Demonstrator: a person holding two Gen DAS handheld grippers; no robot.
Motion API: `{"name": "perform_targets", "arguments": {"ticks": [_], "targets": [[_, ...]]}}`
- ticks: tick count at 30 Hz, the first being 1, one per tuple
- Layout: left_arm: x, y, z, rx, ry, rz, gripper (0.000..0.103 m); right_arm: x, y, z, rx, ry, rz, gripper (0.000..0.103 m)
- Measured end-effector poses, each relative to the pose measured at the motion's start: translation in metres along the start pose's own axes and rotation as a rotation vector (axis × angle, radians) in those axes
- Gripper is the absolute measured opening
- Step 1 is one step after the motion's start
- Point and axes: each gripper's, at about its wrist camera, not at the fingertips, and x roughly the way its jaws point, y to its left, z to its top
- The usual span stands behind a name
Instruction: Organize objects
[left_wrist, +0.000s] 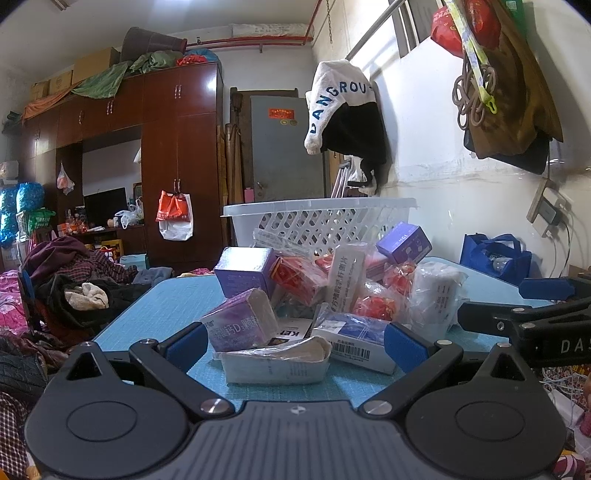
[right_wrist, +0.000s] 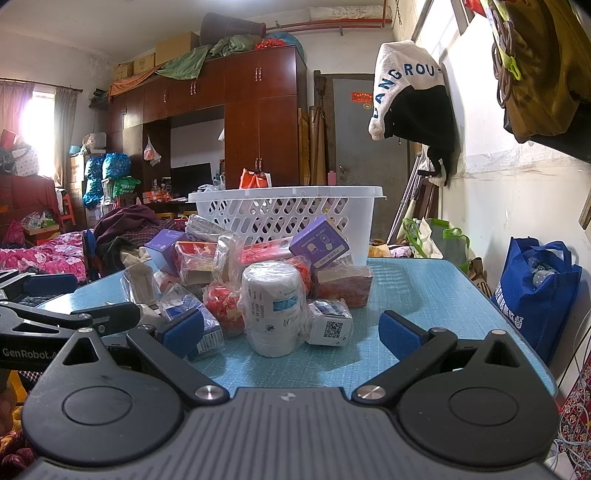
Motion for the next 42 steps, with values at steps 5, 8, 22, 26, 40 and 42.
{"name": "perform_targets", "arguments": {"ticks": [5,8,22,26,40,42], "targets": [[0.000,0.000,0.000,0.000,0.000,0.000,0.102,0.000,0.000,0.000,0.001,-0.001,0.000,0.103],[0.001,0.000,0.000,0.001,-0.002,0.008,0.102,0.000,0.000,0.000,0.001,-0.005,-0.002,0.103],[0.030,0.038,0.020,-0.021,-0.015,0.047,0.103,0.011,-0.004,0.010,0.003,-0.036,0.062,0.103],[0.044,0.062,0.036,-0.031,-0.023,0.005,0.103,0.017,0.000,0.012,-0.009,-0.036,0.085,0.103],[0.068,0.082,0.021,-0.095,0.118,-0.058,0.092,0.026,0.000,0.010,-0.034,-0.025,0.096,0.087],[0.072,0.086,0.020,-0.113,0.133,-0.086,0.089,0.029,0.000,0.010,-0.035,-0.017,0.102,0.080]]}}
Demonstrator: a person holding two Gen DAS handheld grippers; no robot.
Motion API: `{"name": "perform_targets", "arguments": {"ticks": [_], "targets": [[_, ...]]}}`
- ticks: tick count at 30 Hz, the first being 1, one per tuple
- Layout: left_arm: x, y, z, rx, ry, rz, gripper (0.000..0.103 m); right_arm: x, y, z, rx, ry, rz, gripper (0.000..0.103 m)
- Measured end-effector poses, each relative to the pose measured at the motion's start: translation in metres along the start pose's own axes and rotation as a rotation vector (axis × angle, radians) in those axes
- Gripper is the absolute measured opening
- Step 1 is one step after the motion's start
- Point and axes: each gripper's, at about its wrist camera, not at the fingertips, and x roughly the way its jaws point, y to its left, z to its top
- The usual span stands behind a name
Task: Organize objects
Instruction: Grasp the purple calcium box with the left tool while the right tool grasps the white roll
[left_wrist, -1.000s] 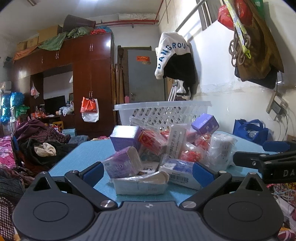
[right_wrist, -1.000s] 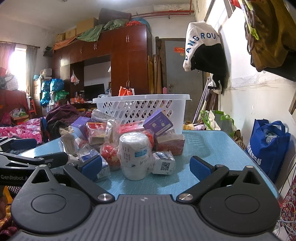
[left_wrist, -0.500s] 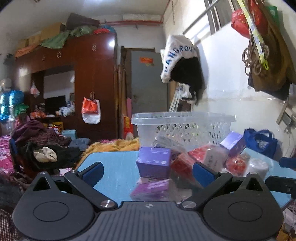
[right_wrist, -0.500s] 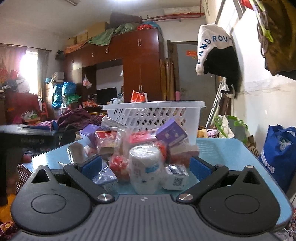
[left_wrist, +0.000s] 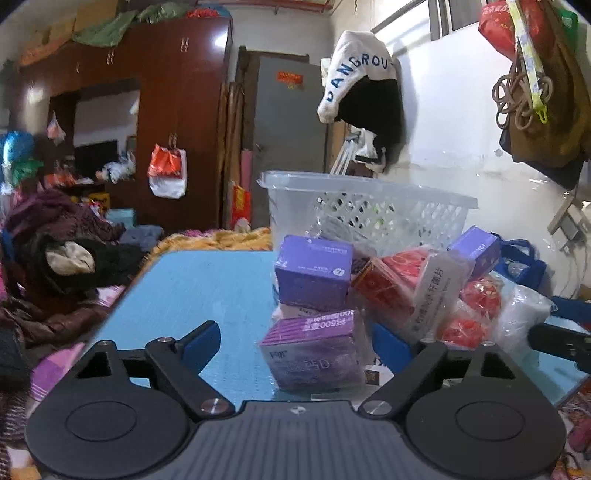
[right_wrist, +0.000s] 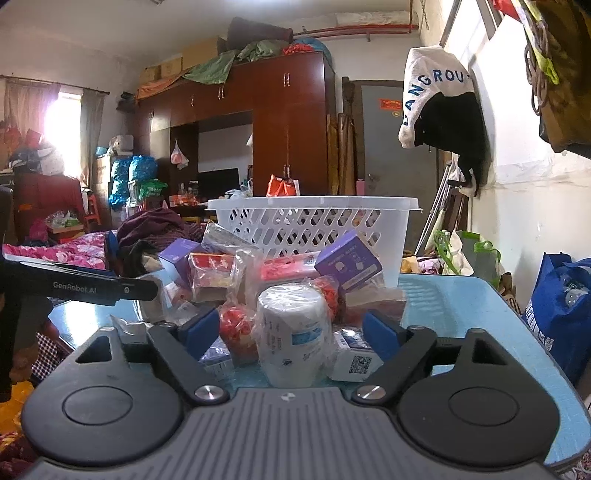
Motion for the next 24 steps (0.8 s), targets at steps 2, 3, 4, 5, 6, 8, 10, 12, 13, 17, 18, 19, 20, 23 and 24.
{"name": "perform_targets", "arguments": {"ticks": [2,3,4,5,6,8,10,12,13,17,18,19,20,23,24], "targets": [[0.003,0.005,-0.002,-0.025,0.012,-0.031,0.088,0.003,0.000,-0.001,0.002,0.017,0.013,0.066],[0.005,0.007,-0.003,-0.033,0.018,-0.034,0.085,0.004,0.000,-0.002,0.004,0.026,0.017,0.062],[0.008,0.006,-0.003,-0.036,0.024,-0.035,0.081,0.005,-0.001,-0.003,0.003,0.031,0.013,0.060],[0.009,0.006,-0.004,-0.040,0.028,-0.042,0.079,0.006,0.000,-0.004,0.001,0.032,0.009,0.060],[0.011,0.007,-0.005,-0.048,0.034,-0.050,0.073,0.006,-0.001,-0.004,0.004,0.035,0.010,0.060],[0.012,0.008,-0.007,-0.061,0.045,-0.061,0.069,0.007,-0.002,-0.004,0.008,0.035,0.010,0.058],[0.011,0.009,-0.008,-0.070,0.040,-0.065,0.066,0.006,-0.002,-0.003,0.003,0.037,0.006,0.057],[0.011,0.009,-0.008,-0.069,0.041,-0.071,0.066,0.007,-0.003,-0.003,0.002,0.040,0.004,0.056],[0.012,0.009,-0.008,-0.067,0.042,-0.073,0.066,0.008,-0.003,-0.003,0.001,0.044,0.005,0.056],[0.016,0.011,-0.007,-0.065,0.042,-0.072,0.066,0.010,-0.005,-0.004,0.000,0.048,0.004,0.058],[0.017,0.011,-0.007,-0.060,0.041,-0.073,0.067,0.010,-0.004,-0.004,-0.003,0.050,0.003,0.058],[0.017,0.011,-0.008,-0.058,0.038,-0.074,0.067,0.010,-0.004,-0.004,-0.004,0.049,0.002,0.058],[0.018,0.012,-0.008,-0.056,0.036,-0.075,0.068,0.010,-0.004,-0.004,-0.003,0.048,0.004,0.058],[0.019,0.014,-0.009,-0.059,0.026,-0.076,0.068,0.011,-0.004,-0.005,-0.004,0.051,0.002,0.056],[0.019,0.014,-0.009,-0.057,0.021,-0.071,0.067,0.010,-0.004,-0.005,-0.007,0.050,0.003,0.055]]}}
